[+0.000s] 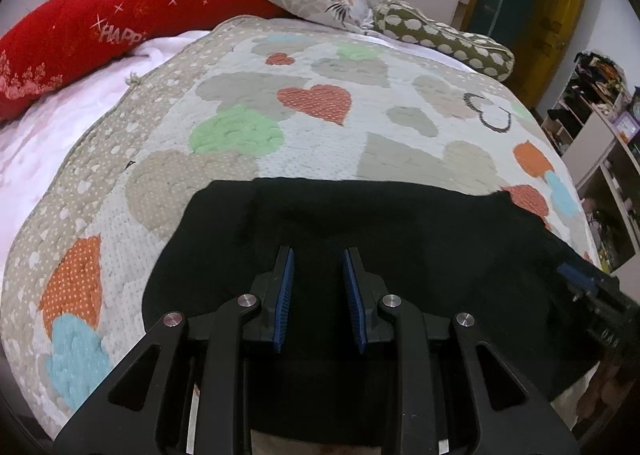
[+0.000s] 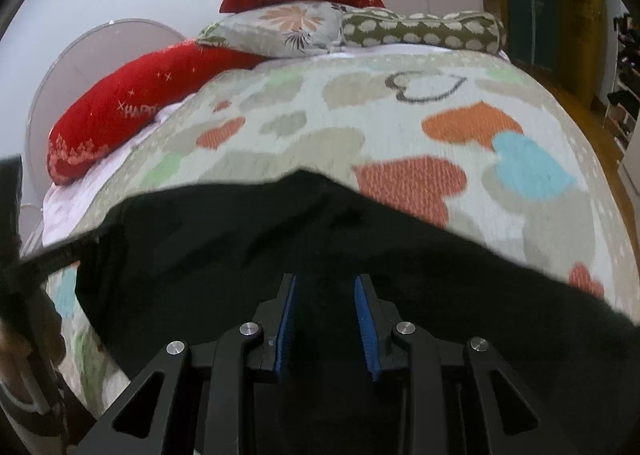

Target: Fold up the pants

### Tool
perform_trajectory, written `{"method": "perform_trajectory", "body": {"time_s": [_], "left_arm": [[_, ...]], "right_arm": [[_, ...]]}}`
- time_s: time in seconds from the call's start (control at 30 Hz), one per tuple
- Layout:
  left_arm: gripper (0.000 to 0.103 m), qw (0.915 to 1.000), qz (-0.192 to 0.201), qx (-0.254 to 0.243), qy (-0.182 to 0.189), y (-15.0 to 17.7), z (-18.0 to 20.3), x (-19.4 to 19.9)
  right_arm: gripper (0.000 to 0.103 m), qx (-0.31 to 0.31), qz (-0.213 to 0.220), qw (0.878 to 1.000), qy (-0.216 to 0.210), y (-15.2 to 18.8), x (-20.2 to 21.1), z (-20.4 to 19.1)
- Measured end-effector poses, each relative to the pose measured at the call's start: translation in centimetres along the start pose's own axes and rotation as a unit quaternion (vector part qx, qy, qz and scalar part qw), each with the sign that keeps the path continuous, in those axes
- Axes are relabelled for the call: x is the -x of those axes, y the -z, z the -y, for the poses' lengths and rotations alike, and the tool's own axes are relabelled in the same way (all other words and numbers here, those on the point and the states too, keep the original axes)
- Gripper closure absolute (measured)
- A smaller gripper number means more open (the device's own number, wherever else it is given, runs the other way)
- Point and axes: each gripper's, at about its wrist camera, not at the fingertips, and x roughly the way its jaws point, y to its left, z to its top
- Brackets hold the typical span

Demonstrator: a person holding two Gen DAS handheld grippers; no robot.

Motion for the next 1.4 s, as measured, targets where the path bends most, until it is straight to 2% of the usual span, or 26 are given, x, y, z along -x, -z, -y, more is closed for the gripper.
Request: {"method": "perform_trajectory", "body": {"time_s": [0.33, 0.4, 0.43, 0.47, 0.53, 0.73, 0.9, 1.1, 1.3, 1.4], "left_arm": [[0.078, 0.9997, -0.02, -0.002, 0.013, 1.9, 1.0, 0.2], [0.068, 0.9996, -0.025, -0.003, 0.014, 2.2, 1.2, 0.0], [0.049, 0.9995, -0.025, -0.002, 0.017, 2.3, 1.2, -0.1], [0.04, 0.9994, -0.023, 0.002, 0.024, 2.4, 1.2, -0.1], [0.039, 0.9994, -0.013, 0.01, 0.031, 2.7, 1.2, 0.0], [0.038, 0.9997, -0.012, -0.016, 0.011, 3.3, 1.9, -0.5], [0.038, 0.9996, -0.014, -0.021, 0.008, 3.4, 2.2, -0.4], [0.038, 0.9991, -0.018, -0.026, 0.029, 3.2, 3.3, 0.3], [0.038, 0.997, -0.023, -0.061, 0.042, 3.3, 6.0, 0.3], [0.038, 0.9952, -0.024, -0.081, 0.05, 3.4, 7.6, 0.2]], "right_arm": [[0.072, -0.019, 0.004, 1.0, 0.007, 3.3, 2.6, 1.5], [0.071, -0.021, 0.0, 1.0, 0.009, 3.9, 2.7, 1.7], [0.071, -0.021, -0.001, 1.0, 0.009, 4.1, 2.8, 1.8], [0.07, -0.022, -0.002, 1.0, 0.01, 4.4, 2.7, 1.9], [0.069, -0.021, -0.003, 1.0, 0.009, 4.9, 2.6, 2.0], [0.067, -0.036, 0.008, 0.999, -0.015, 5.8, 3.0, 3.0], [0.065, -0.052, 0.02, 0.998, -0.031, 6.1, 5.1, 3.5], [0.063, -0.098, 0.038, 0.994, -0.009, 7.6, 8.4, 6.7], [0.063, -0.14, 0.041, 0.989, 0.034, 9.6, 10.6, 10.8], [0.063, -0.163, 0.05, 0.985, 0.022, 10.2, 11.7, 12.6]]}}
